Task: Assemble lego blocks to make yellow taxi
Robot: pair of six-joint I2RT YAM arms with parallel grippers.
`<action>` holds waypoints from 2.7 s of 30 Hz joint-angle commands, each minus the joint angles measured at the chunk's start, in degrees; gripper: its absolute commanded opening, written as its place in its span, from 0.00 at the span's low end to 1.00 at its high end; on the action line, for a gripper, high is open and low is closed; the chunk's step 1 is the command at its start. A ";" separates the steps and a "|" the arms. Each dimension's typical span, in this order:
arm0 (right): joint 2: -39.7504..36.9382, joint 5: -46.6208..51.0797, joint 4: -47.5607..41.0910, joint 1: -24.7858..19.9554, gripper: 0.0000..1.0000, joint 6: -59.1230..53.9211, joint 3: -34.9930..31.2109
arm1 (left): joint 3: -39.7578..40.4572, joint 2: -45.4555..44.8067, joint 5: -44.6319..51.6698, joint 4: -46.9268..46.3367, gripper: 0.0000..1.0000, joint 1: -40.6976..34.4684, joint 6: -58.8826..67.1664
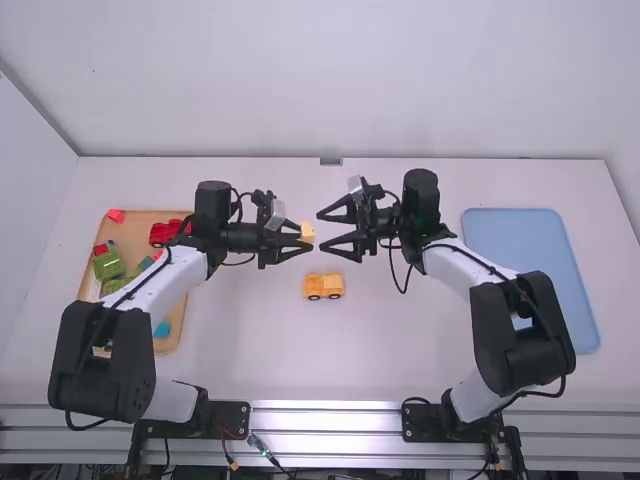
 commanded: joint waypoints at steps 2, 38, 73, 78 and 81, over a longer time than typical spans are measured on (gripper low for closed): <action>-0.24 2.23 0.11 1.33 0.85 -0.87 1.49 | 0.31 2.05 2.64 2.62 0.02 -0.46 -3.50; -0.20 10.36 -1.29 4.37 0.21 -2.38 1.40 | 0.31 2.91 3.08 5.01 0.06 -0.48 -5.29; 14.45 56.35 -69.48 16.41 0.00 -25.53 32.41 | 2.47 2.75 -79.91 -15.93 0.99 8.85 -47.32; 23.26 60.13 -77.05 20.87 0.00 -28.04 41.20 | 4.83 2.78 -80.00 -21.57 0.99 16.37 -51.30; 27.41 60.28 -81.50 23.89 0.00 -30.91 45.40 | 4.92 2.75 -79.97 -21.73 0.99 20.63 -52.98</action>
